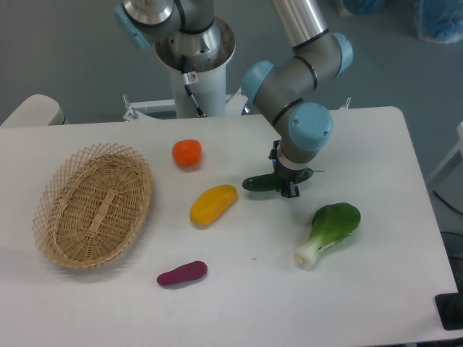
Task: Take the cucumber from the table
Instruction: 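Lift the held cucumber and carry it past the bok choy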
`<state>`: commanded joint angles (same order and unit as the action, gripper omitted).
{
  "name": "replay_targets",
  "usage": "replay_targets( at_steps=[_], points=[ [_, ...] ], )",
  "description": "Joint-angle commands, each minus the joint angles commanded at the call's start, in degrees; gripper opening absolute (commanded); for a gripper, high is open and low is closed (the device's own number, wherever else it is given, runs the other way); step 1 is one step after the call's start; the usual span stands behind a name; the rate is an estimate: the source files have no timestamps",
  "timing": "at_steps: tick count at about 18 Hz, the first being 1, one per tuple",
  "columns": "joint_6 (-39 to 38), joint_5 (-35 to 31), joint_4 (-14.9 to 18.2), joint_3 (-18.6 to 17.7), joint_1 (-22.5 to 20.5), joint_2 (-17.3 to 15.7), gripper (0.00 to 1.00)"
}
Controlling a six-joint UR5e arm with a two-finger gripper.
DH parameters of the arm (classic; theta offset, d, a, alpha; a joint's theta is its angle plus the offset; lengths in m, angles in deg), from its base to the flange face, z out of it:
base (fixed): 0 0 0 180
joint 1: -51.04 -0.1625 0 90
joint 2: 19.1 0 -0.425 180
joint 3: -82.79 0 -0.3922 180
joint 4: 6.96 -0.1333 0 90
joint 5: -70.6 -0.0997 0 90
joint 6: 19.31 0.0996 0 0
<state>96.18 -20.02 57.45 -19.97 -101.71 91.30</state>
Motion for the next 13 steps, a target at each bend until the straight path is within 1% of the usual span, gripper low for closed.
replay_targets(
  at_steps=[2,4,7,11,13],
  points=[
    [-1.75,2.28,3.17,4.04,0.26,0.35,0.18],
    [-6.48,3.87,5.72,8.87,0.79,1.83,0.18],
    [-15.27,3.79,6.61,15.99,2.72,5.78,0.18],
    [-19.86,3.70,8.10,23.73,4.48,10.62,0.18],
    [-23.45,3.70,8.28,26.37,5.00,12.56,0.18]
  ],
)
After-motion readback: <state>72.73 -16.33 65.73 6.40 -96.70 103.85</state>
